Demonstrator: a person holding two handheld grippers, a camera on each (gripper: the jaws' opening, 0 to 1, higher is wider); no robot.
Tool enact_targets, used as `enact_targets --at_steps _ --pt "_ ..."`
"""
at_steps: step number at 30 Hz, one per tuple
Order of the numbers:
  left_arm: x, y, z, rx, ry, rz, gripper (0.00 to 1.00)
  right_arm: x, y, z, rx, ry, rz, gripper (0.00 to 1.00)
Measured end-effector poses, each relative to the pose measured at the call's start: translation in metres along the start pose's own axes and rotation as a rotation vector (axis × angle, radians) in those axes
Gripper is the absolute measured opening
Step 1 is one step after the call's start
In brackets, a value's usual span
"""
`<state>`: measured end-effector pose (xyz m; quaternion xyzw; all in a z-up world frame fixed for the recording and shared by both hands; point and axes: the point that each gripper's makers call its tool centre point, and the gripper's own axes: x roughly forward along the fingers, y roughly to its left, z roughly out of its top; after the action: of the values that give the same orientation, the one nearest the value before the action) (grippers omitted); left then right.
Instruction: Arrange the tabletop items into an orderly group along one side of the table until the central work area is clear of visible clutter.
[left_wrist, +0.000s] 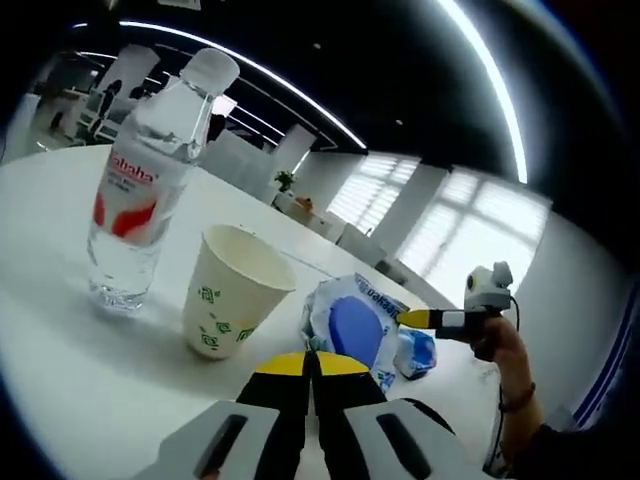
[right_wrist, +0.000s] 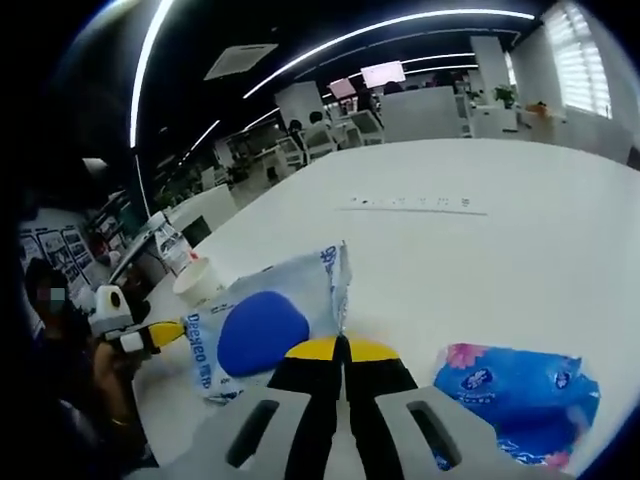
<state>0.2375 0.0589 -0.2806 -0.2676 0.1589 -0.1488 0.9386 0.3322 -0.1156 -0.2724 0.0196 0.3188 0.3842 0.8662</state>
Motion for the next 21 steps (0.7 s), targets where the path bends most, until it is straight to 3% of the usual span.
enact_targets --at_steps 21 --pt "0.0009 0.0012 0.0027 0.024 0.023 -0.008 0.0 0.0026 0.0011 0.0031 0.006 -0.005 0.029 0.0"
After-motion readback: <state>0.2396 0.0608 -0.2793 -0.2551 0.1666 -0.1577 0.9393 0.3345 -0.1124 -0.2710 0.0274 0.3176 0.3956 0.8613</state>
